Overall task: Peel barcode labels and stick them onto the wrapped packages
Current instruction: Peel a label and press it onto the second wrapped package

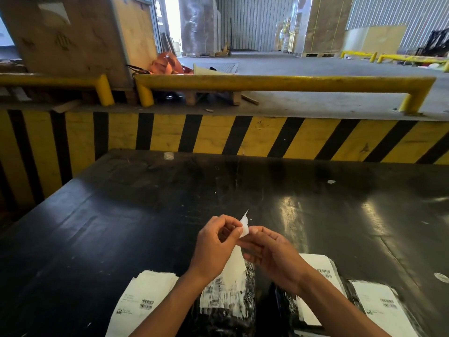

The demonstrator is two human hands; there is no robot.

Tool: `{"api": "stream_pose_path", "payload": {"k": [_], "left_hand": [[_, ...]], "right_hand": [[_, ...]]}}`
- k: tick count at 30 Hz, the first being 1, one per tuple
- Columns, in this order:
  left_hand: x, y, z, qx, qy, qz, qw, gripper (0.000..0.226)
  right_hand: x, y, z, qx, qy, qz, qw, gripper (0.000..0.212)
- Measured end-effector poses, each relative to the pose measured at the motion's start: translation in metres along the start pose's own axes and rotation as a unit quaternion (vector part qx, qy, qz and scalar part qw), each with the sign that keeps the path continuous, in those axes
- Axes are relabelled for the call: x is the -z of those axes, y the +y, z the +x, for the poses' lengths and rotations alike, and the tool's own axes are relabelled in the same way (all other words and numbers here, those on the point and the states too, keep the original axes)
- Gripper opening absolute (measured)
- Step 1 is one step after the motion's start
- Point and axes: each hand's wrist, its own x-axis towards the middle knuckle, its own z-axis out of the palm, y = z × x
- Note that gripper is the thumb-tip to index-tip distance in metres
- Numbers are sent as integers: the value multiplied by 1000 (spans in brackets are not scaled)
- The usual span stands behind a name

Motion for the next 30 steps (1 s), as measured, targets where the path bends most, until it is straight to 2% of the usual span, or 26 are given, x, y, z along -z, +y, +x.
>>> {"api": "stream_pose_path", "payload": {"k": [14, 19, 23, 27, 30], "left_hand": [[-5, 8, -7, -26, 19, 6, 999, 6], [-5, 11, -13, 9, -2, -34, 999, 3], [-4, 10, -16, 30, -29, -45, 998, 14], [-4, 6, -18, 79, -24, -69, 994, 8], [-5, 2, -18, 209, 10, -182, 961, 10]], "right_hand": [[1, 7, -1, 33, 5, -53, 998, 14], [0, 8, -2, 53, 19, -82, 995, 18], [1, 11, -4, 55, 29, -102, 993, 18], [2, 14, -5, 39, 34, -119, 992, 12], [4, 20, -7, 29, 59, -117, 991, 11]]}}
